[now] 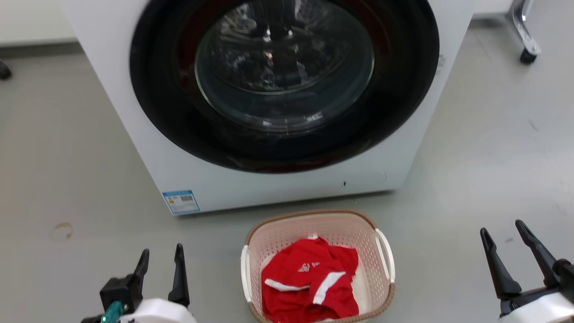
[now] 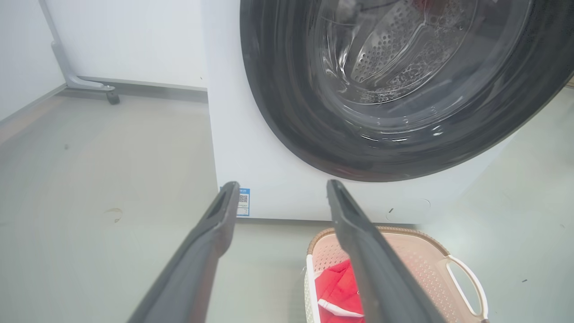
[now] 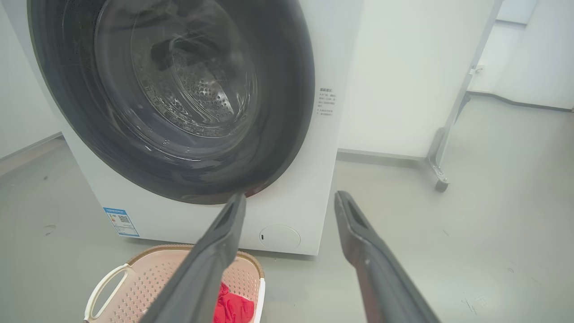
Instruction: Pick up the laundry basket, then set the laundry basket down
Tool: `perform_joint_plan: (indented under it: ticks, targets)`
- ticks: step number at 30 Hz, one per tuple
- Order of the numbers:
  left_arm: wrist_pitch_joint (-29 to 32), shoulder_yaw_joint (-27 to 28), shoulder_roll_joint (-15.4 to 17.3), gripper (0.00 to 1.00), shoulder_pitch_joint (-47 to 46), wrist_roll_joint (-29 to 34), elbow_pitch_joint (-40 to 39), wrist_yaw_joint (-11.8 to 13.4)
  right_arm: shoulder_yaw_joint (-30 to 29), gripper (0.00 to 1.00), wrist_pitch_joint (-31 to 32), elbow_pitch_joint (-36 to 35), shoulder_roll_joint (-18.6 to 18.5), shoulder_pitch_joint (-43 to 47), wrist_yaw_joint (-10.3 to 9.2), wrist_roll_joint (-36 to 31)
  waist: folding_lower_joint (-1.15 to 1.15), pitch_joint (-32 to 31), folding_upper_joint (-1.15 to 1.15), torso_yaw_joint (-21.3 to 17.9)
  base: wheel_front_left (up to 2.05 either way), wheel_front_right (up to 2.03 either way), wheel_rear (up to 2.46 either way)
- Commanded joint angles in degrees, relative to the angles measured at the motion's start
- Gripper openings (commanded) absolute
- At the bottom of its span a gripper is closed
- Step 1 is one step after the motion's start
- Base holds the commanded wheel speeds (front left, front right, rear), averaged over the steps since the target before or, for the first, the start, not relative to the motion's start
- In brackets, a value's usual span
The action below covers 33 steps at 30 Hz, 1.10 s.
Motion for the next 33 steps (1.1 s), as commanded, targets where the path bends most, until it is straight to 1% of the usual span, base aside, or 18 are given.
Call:
perform_joint_plan:
  ticks: [1, 5, 10, 18, 24, 27, 29, 30, 33]
  targets:
    - [-0.60, 1.95, 0.80, 1.00, -0.25, 0.79, -1.85, -0.29, 0.53, 1.00, -0.78, -1.05, -1.68, -0.56, 0.21, -0.60, 0.00, -3.54, 0.00, 2.03, 0.00, 0.00, 0.00]
    - [-0.60, 2.75, 1.36, 1.00, 4.71, 0.59, -5.72, -0.87, -0.54, 1.00, -0.78, -1.01, -1.85, 1.29, 0.21, -1.53, 0.00, -6.61, 0.00, 3.18, 0.00, 0.00, 0.00]
    - [-0.57, 3.62, 2.33, 1.00, 8.19, 0.19, -9.43, -0.43, -1.86, 1.00, -0.23, -1.44, -2.21, 2.42, 0.21, -2.14, 0.00, -8.18, 0.00, 3.61, 0.00, 0.00, 0.00]
    - [0.78, 3.97, 2.90, 1.00, 12.32, -0.15, -15.51, 0.87, -3.47, 1.00, 0.80, -2.17, -2.48, 3.04, 0.21, -2.80, 0.00, -9.10, 0.00, 3.67, 0.00, 0.00, 0.00]
    - [1.88, 3.87, 3.03, 1.00, 13.91, -0.43, -18.07, 1.54, -3.88, 1.00, 1.33, -2.63, -2.16, 3.76, 0.21, -3.07, 0.00, -8.98, 0.00, 3.55, 0.00, 0.00, 0.00]
    - [2.15, 3.45, 2.97, 1.00, 14.15, -0.61, -18.87, 1.47, -3.80, 1.00, 1.44, -2.71, -1.97, 3.78, 0.21, -3.15, 0.00, -8.92, 0.00, 3.25, 0.00, 0.00, 0.00]
    - [2.30, 2.91, 3.01, 1.00, 14.24, -1.18, -19.72, 0.53, -3.86, 1.00, 1.38, -2.84, -1.72, 3.69, 0.21, -3.14, 0.00, -8.80, 0.00, 2.98, 0.00, 0.00, 0.00]
    - [2.61, 1.31, 2.45, 0.00, 15.56, -1.16, -17.70, 0.57, -4.38, 0.00, 1.42, -1.14, 0.23, 5.40, 0.00, -2.87, 0.00, -8.83, 0.00, 3.05, 0.00, 0.00, 0.00]
    - [2.87, 1.05, 1.56, 0.00, 15.67, -1.29, -15.41, 0.56, -3.58, 0.00, 1.46, 0.87, 2.18, 5.92, -0.04, -2.75, 0.00, -8.83, 0.00, 3.07, 0.00, 0.00, 0.00]
